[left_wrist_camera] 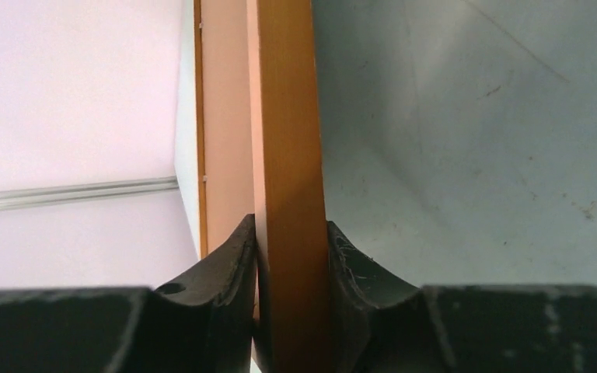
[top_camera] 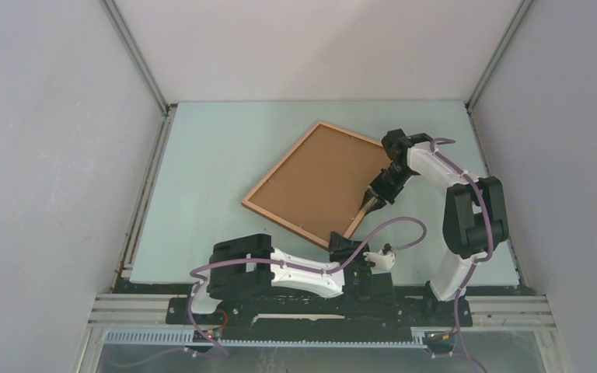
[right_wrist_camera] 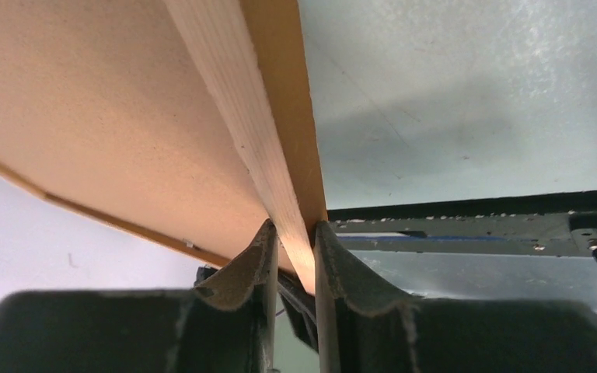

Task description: Put the photo into the frame

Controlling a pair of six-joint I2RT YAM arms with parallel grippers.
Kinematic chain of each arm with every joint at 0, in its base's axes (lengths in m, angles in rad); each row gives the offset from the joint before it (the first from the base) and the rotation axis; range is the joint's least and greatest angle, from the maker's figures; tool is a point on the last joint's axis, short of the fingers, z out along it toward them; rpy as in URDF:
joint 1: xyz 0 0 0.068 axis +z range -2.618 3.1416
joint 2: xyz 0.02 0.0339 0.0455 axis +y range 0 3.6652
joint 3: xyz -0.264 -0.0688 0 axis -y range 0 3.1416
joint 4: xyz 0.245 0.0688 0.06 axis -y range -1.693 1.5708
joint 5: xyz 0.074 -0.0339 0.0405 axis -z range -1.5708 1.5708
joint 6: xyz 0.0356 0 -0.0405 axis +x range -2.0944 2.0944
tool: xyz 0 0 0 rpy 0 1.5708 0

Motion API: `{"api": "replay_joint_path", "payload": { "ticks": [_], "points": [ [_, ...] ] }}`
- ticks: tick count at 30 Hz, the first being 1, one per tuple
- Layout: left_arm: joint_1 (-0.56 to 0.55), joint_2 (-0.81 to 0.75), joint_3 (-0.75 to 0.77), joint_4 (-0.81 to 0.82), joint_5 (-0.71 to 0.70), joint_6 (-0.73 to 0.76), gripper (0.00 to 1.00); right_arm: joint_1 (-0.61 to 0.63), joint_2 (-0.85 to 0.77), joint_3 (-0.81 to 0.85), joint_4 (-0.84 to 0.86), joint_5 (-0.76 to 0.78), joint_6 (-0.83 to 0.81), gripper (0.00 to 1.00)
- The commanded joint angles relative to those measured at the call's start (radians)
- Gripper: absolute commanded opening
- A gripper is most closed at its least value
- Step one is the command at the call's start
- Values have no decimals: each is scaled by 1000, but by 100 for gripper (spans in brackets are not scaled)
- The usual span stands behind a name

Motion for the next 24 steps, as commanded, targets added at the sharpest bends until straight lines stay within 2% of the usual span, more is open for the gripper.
{"api": "replay_joint_path", "payload": {
  "ticks": [1, 3, 4, 7, 9, 10, 11, 12, 13, 14, 15, 16, 20, 24],
  "points": [
    [3, -21, 61, -1, -75, 5, 15, -1, -25, 36, -22, -30, 47, 0],
    [3, -28, 62, -4, -86, 6, 2, -1, -35, 36, -20, -25, 50, 0],
    [3, -35, 60, -4, -94, 10, 0, -1, -43, 34, -20, -13, 52, 0],
    [4, -74, 56, -2, -93, 20, 0, -6, -67, 34, 17, -26, 31, 0],
    [7, -108, 58, 1, -81, 29, 0, -13, -87, 36, 109, -131, -33, 0],
    [10, -130, 57, 7, -70, 37, 0, -18, -112, 44, 141, -137, -62, 0],
    [12, -150, 58, 9, -62, 41, 0, -20, -145, 62, 155, -113, -94, 4],
    [14, -170, 57, 12, -61, 47, 0, -24, -177, 80, 172, -93, -127, 14],
    [16, -191, 56, 20, -59, 57, 0, -33, -208, 105, 183, -88, -161, 38],
    [20, -209, 56, 25, -49, 62, 0, -49, -229, 137, 173, -87, -183, 55],
    [23, -229, 58, 27, -33, 75, 0, -72, -245, 164, 164, -99, -207, 65],
    [25, -247, 55, 41, -29, 97, 0, -96, -258, 198, 158, -120, -233, 71],
    [43, -329, 69, 53, -2, 137, 0, -188, -297, 343, 66, -104, -326, 77],
    [88, -461, 82, 65, 173, 130, 0, -293, -410, 369, 66, -35, -346, 77]
  ]
}}
